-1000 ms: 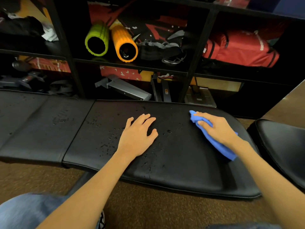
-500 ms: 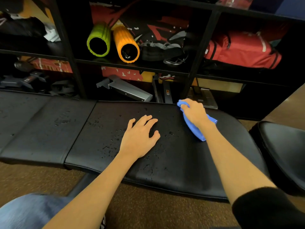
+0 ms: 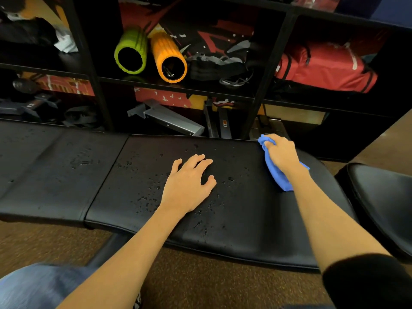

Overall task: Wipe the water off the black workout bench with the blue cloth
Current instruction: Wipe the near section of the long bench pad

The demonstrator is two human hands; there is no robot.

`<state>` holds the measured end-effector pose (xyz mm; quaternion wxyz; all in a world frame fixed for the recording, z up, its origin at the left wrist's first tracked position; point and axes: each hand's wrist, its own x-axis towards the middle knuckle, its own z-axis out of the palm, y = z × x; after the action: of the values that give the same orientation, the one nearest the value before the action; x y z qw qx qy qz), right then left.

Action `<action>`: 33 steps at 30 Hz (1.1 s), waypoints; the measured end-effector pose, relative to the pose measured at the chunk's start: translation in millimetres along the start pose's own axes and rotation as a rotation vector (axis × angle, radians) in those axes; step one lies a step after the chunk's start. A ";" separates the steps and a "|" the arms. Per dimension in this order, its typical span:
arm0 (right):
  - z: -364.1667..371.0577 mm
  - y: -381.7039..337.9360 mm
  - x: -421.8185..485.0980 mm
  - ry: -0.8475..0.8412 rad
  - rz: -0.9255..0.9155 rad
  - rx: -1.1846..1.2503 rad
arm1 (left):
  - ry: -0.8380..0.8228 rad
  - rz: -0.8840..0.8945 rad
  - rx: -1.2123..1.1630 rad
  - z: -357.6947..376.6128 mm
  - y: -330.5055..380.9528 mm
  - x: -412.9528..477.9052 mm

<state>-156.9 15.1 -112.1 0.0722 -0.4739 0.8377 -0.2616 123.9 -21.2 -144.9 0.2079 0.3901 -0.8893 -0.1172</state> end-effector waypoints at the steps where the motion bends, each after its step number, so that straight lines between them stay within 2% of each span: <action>1: 5.5 -6.3 6.3 -0.002 0.013 -0.009 | -0.004 0.002 -0.003 -0.5 0.5 -0.1; 7: 29.2 -45.0 -4.3 -0.154 -0.141 0.056 | -0.012 0.001 -0.003 -1.5 -1.3 1.1; 12: 2.3 -28.3 -41.4 -0.255 -0.232 0.084 | -0.004 0.000 -0.018 -1.9 0.0 0.9; 17: -17.8 4.1 -32.4 -0.145 -0.166 0.057 | -0.005 -0.011 -0.029 -1.8 -0.3 0.5; 21: -1.5 -7.9 -1.4 -0.064 -0.060 0.017 | -0.008 -0.010 -0.015 -1.4 -0.8 -1.1; 26: 22.2 -33.6 3.9 -0.148 -0.134 0.041 | -0.024 -0.013 -0.013 -3.5 0.3 -0.2; 33: 5.6 -25.4 -72.9 -0.249 -0.275 0.151 | -0.021 -0.017 -0.020 -2.2 -0.3 -0.3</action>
<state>-96.2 63.1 -113.3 0.1741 -0.6058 0.7276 -0.2707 125.3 -21.3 -143.2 0.2016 0.3942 -0.8869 -0.1318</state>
